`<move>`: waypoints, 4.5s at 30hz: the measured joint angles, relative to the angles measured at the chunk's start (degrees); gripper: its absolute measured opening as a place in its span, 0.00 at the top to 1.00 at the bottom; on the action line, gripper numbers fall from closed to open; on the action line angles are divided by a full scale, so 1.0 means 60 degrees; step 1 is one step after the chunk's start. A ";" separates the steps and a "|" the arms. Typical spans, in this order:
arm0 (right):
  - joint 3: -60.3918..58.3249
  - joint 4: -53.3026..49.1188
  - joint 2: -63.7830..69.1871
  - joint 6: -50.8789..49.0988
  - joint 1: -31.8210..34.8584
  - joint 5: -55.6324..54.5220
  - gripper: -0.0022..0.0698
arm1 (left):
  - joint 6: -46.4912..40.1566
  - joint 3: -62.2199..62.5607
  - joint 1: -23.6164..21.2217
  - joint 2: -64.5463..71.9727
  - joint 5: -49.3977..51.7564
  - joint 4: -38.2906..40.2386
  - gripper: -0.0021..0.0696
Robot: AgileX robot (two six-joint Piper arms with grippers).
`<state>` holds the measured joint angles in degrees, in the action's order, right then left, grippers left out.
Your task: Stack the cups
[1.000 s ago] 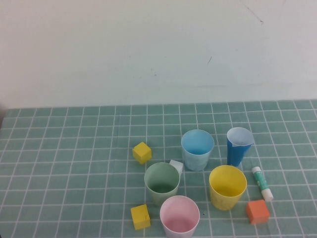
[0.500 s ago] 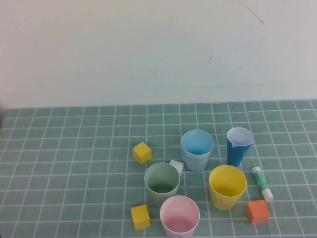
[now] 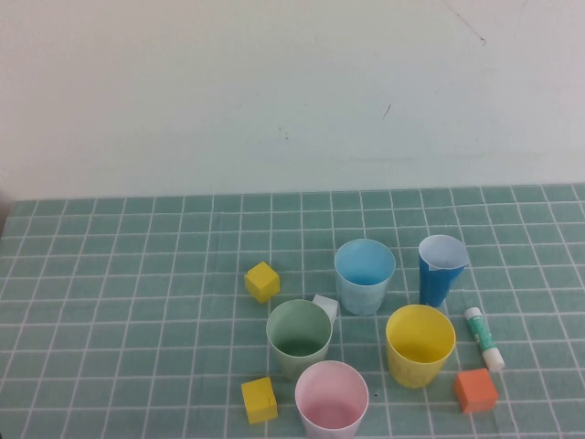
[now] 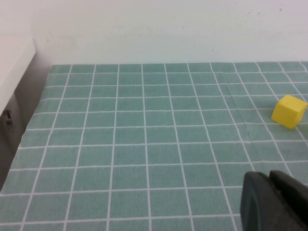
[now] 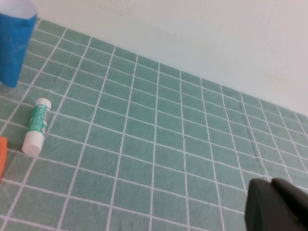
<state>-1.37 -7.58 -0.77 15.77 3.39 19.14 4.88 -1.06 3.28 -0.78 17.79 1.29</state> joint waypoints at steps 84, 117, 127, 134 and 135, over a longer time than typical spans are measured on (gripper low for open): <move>0.3409 0.0460 0.2835 -0.0021 0.0000 -0.0756 0.97 | 0.0079 0.4200 -0.0003 0.3756 -0.2749 0.1598 0.97; 0.3279 0.3351 0.4167 0.2795 0.0000 -0.0246 0.97 | -0.7671 0.9631 0.2439 1.3334 0.2047 0.6702 0.97; 0.3204 0.3387 0.4167 0.2831 0.0000 -0.0349 0.97 | -0.7379 0.9645 0.3547 1.5481 0.0706 0.5499 0.24; 0.3186 0.3441 0.4167 0.2831 0.0000 -0.0349 0.97 | -0.6837 0.9668 0.3547 1.6332 -0.0036 0.5434 0.22; 0.3163 0.3441 0.4167 0.2831 0.0000 -0.0371 0.97 | -0.6741 0.9676 0.3547 1.6458 -0.0093 0.5434 0.24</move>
<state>17.61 13.06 24.24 32.76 3.39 16.92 -35.57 56.99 24.56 97.97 17.23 33.90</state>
